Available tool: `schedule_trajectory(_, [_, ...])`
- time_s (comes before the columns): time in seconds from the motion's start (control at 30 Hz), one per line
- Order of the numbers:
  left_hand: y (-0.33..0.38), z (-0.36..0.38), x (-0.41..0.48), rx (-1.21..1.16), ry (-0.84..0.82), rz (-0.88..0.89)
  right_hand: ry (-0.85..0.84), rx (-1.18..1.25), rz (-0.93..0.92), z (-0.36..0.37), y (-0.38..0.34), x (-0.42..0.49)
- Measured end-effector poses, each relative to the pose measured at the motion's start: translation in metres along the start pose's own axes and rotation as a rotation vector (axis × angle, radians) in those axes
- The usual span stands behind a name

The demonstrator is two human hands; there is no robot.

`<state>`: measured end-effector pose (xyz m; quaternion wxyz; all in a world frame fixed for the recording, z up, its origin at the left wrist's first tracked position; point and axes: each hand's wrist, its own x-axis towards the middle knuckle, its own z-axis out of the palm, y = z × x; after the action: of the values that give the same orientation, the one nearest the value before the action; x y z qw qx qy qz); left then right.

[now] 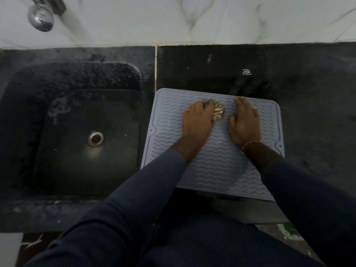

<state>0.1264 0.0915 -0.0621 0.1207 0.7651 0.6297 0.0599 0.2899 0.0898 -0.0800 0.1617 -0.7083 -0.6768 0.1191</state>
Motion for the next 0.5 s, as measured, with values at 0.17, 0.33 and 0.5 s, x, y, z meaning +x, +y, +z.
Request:
schedule_trajectory(0.17, [-0.055, -0.023, 0.004, -0.038, 0.006, -0.089, 0.036, 0.038, 0.005, 0.003, 0.004, 0.000])
schedule_trajectory(0.33, [-0.108, -0.040, 0.001, 0.091, 0.066, -0.290, 0.037, 0.033, 0.014, 0.002, 0.002, -0.001])
schedule_trajectory(0.5, [-0.098, -0.046, 0.002, -0.098, 0.114, -0.280, 0.040, 0.014, 0.007, 0.004, -0.001, 0.001])
